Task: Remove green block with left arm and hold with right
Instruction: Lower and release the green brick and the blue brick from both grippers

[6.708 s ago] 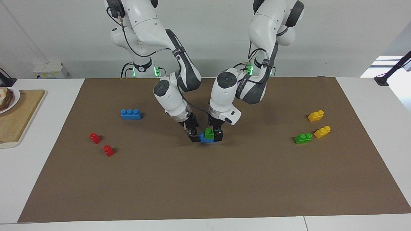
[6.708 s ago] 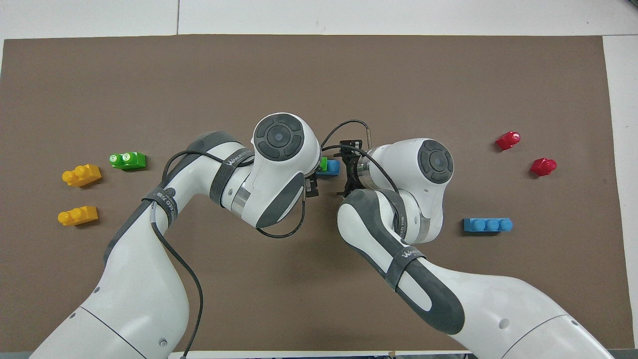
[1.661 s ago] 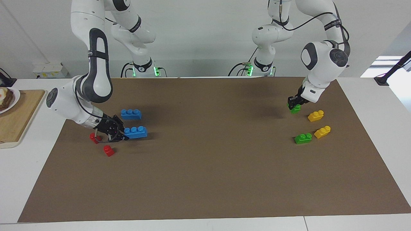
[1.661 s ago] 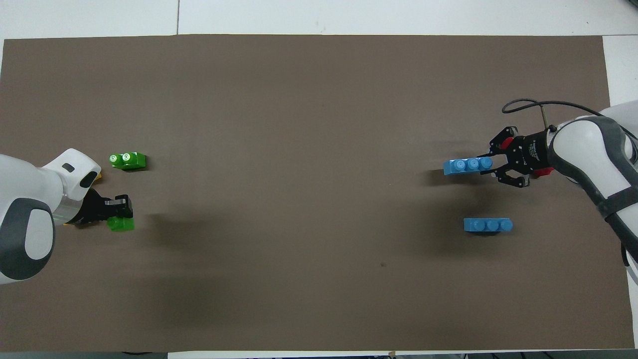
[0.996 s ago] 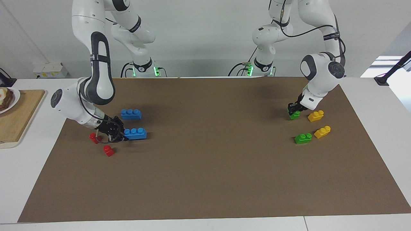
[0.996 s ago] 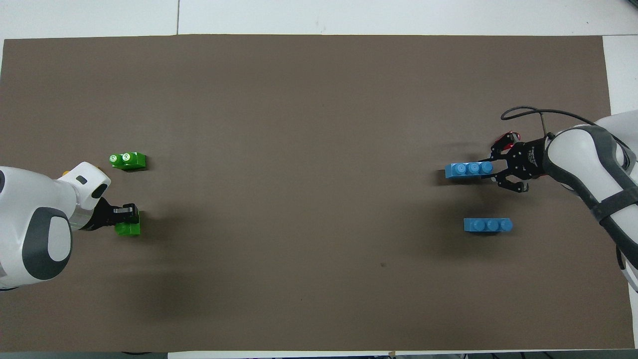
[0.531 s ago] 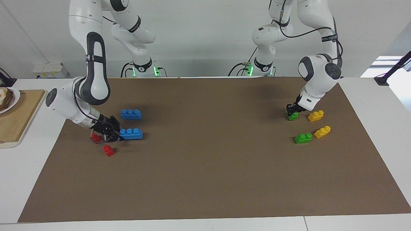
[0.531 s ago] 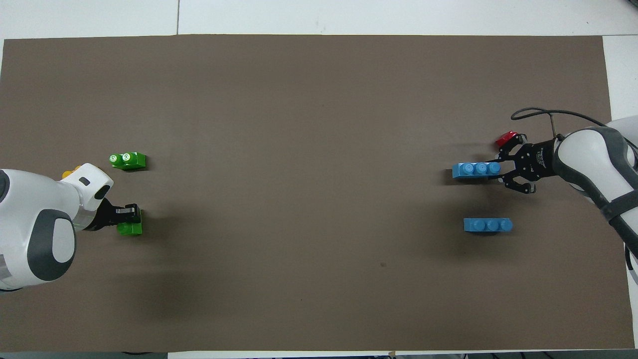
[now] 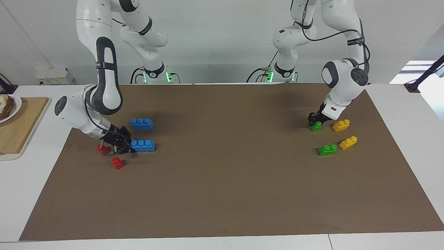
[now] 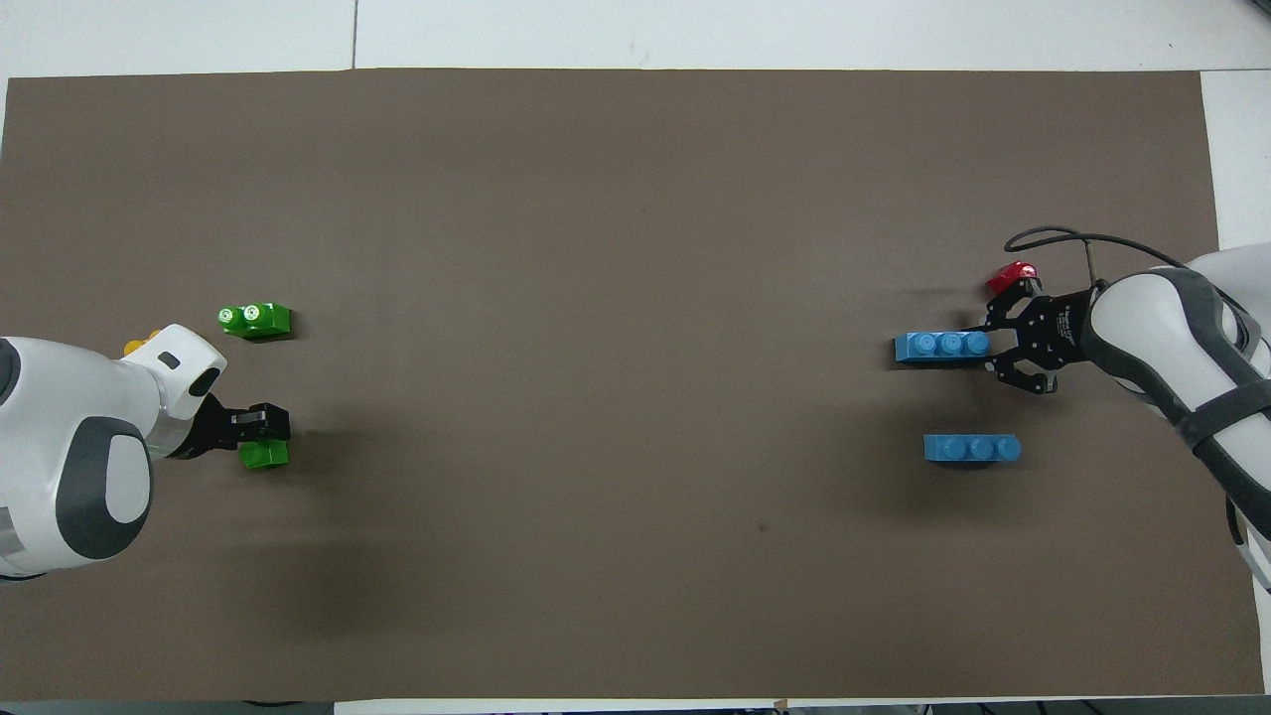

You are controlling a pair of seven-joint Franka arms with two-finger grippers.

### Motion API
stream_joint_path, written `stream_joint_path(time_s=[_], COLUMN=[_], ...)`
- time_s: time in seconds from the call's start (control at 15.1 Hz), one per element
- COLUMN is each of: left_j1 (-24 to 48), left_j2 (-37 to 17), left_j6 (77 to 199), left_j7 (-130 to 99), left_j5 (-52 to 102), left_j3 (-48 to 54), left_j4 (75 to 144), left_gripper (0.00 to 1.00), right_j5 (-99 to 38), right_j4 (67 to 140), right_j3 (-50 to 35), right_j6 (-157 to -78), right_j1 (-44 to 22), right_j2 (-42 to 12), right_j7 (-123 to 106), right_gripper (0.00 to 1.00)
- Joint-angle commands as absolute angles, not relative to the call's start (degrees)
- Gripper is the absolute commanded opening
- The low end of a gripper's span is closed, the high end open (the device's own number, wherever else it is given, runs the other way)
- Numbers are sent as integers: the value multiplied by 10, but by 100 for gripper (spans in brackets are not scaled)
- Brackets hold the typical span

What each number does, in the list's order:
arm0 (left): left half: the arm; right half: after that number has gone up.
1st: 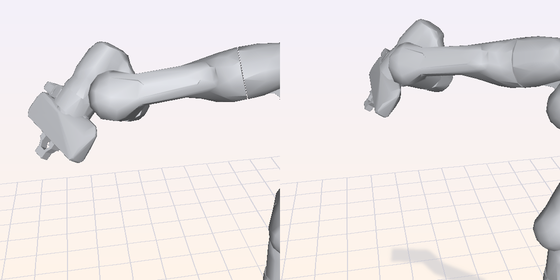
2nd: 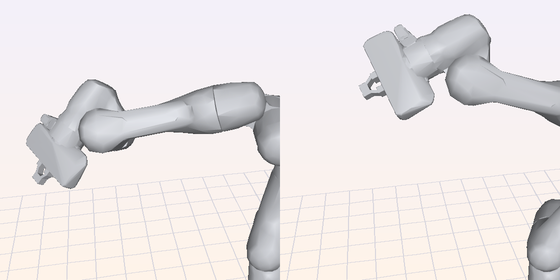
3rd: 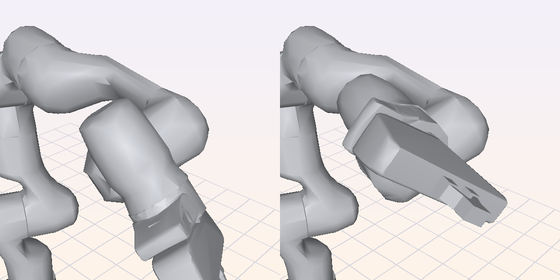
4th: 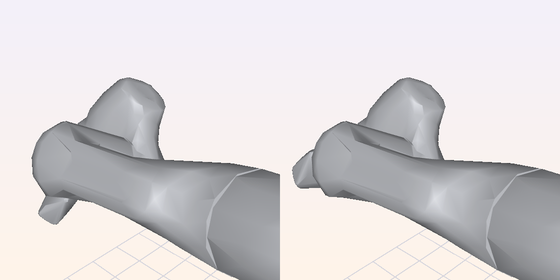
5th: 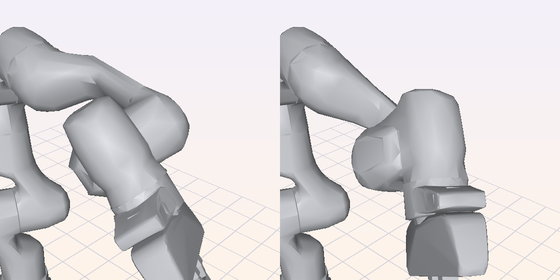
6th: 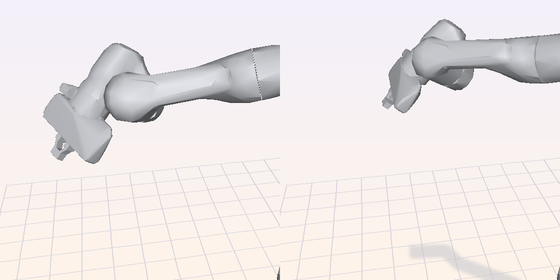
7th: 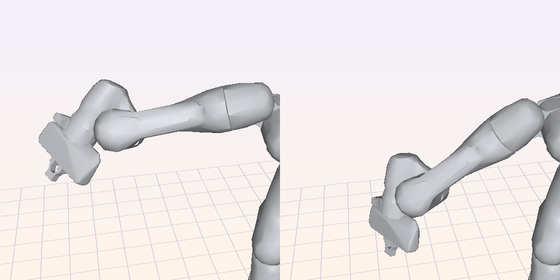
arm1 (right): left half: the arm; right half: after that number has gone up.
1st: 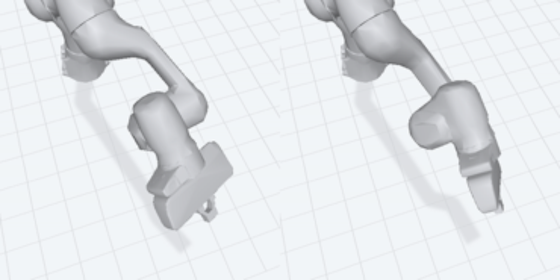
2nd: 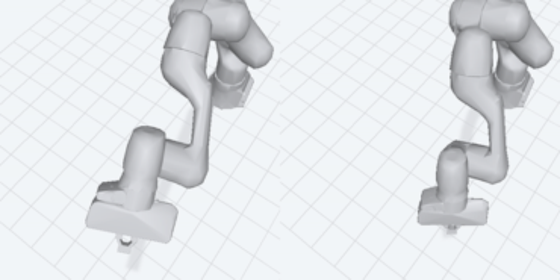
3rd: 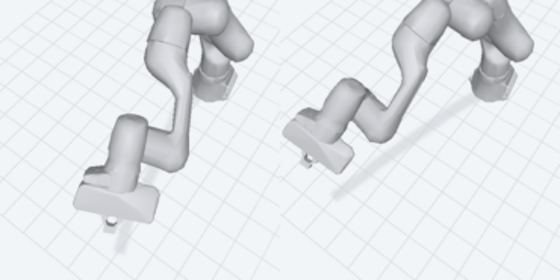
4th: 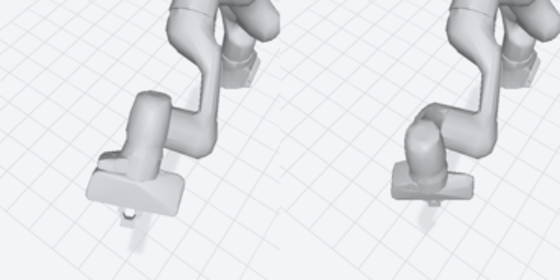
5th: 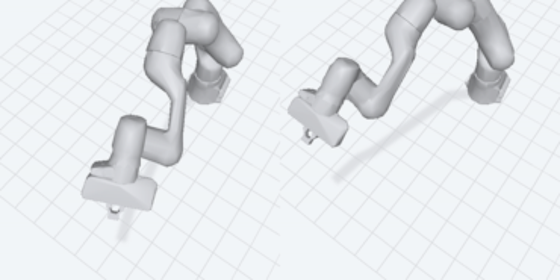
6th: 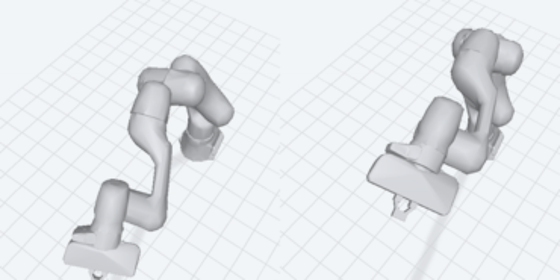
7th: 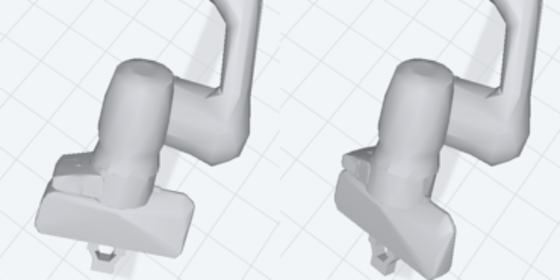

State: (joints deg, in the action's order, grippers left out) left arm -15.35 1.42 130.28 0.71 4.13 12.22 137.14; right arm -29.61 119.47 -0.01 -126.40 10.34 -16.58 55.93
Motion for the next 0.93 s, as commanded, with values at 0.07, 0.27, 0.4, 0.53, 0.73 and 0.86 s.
stream_joint_path(time_s=[0.07,0.27,0.4,0.53,0.73,0.86], left_j1=[-149,-150,-152,-156,-158,-158], left_j2=[27,29,36,46,71,76], left_j6=[1283,1179,1123,1078,1027,985], left_j7=[-4,-4,-4,-4,-4,-4], left_j5=[51,51,49,49,48,46], left_j3=[121,120,120,120,120,121], left_j4=[1356,1291,1253,1217,1182,1143], left_gripper=[100,100,100,100,100,100], right_j5=[-287,-287,-287,-281,-252,-196], right_j4=[1204,1195,1160,1138,1102,1051], right_j3=[-5,-7,-6,-4,-4,-5], right_j6=[-1266,-1253,-1207,-1174,-1139,-1100], right_j1=[107,107,108,110,111,113], right_j2=[-154,-145,-141,-125,-106,-105], right_j7=[561,564,570,581,584,575], right_gripper=[54,90,92,93,94,95])
